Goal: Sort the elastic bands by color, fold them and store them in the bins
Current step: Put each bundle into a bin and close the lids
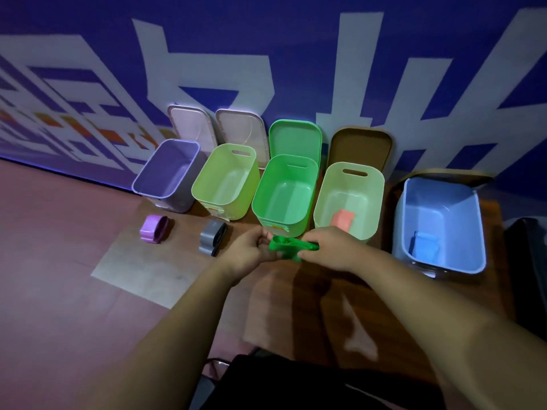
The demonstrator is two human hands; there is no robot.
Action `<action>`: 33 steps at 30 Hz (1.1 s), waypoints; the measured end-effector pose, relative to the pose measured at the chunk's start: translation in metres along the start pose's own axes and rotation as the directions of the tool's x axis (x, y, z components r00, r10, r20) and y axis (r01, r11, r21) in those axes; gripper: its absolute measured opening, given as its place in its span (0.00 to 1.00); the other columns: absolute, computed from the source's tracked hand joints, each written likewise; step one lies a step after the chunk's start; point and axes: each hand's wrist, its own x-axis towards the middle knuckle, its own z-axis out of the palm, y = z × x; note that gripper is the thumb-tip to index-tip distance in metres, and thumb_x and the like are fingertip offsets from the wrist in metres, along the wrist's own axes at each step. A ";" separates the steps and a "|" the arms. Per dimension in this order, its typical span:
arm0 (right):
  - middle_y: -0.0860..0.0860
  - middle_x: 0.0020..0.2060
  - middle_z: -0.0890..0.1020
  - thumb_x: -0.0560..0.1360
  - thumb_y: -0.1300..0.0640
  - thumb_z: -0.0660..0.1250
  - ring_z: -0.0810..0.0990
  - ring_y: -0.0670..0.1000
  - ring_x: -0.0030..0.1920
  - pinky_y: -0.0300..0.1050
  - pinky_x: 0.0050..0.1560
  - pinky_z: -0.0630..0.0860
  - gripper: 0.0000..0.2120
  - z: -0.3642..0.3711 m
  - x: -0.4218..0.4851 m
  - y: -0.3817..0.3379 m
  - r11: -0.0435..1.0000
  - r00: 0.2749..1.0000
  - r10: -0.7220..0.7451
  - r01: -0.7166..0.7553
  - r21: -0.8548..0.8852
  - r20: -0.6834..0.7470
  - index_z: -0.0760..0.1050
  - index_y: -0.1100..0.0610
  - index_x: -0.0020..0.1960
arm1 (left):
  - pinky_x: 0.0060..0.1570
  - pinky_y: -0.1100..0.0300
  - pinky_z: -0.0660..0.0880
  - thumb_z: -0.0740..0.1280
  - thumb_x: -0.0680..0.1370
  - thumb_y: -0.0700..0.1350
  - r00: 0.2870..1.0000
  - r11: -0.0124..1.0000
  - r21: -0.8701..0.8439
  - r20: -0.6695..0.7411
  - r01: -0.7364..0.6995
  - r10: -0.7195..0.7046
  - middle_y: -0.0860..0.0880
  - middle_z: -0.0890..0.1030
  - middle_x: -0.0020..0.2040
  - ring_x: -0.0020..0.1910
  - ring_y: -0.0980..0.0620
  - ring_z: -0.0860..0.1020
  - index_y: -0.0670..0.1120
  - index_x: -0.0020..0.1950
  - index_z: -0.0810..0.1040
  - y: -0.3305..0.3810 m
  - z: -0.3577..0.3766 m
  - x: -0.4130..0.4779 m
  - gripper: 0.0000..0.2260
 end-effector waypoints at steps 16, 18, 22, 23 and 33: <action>0.50 0.69 0.79 0.78 0.49 0.74 0.80 0.53 0.66 0.52 0.61 0.78 0.24 -0.065 0.067 -0.036 0.993 0.967 -0.002 -0.028 -0.116 -0.255 0.73 0.49 0.73 | 0.51 0.53 0.78 0.68 0.79 0.44 0.954 0.877 0.429 -0.285 0.217 -0.096 0.49 0.84 0.50 0.50 0.46 0.81 0.52 0.48 0.80 -0.056 -0.098 0.014 0.03; 0.52 0.65 0.81 0.78 0.49 0.75 0.80 0.55 0.64 0.52 0.62 0.78 0.23 -0.069 0.088 -0.036 0.991 0.953 0.033 -0.072 -0.117 -0.302 0.75 0.52 0.71 | 0.48 0.55 0.77 0.67 0.78 0.42 0.944 0.853 0.470 -0.320 0.227 -0.075 0.49 0.85 0.48 0.49 0.46 0.82 0.52 0.46 0.78 -0.057 -0.118 0.029 0.05; 0.54 0.58 0.81 0.78 0.50 0.75 0.80 0.57 0.59 0.52 0.60 0.77 0.18 -0.065 0.132 -0.032 0.976 0.960 0.081 -0.131 -0.175 -0.267 0.80 0.55 0.65 | 0.47 0.58 0.70 0.68 0.80 0.42 0.956 0.807 0.560 -0.293 0.188 -0.019 0.46 0.81 0.56 0.53 0.43 0.79 0.48 0.57 0.79 -0.078 -0.149 0.063 0.07; 0.53 0.56 0.81 0.78 0.50 0.75 0.80 0.57 0.58 0.52 0.59 0.77 0.17 -0.060 0.143 -0.030 0.973 0.967 0.091 -0.137 -0.185 -0.239 0.81 0.55 0.64 | 0.48 0.57 0.71 0.69 0.81 0.47 0.960 0.816 0.556 -0.278 0.160 0.001 0.46 0.80 0.55 0.54 0.43 0.80 0.49 0.56 0.79 -0.082 -0.154 0.070 0.04; 0.57 0.64 0.83 0.81 0.48 0.73 0.80 0.60 0.63 0.49 0.59 0.75 0.21 -0.005 0.221 -0.008 0.931 0.940 0.303 -0.257 -0.258 0.155 0.79 0.56 0.69 | 0.55 0.45 0.81 0.65 0.73 0.46 0.998 0.659 0.753 0.038 0.000 -0.043 0.49 0.75 0.66 0.59 0.42 0.79 0.54 0.67 0.76 -0.137 -0.188 0.129 0.21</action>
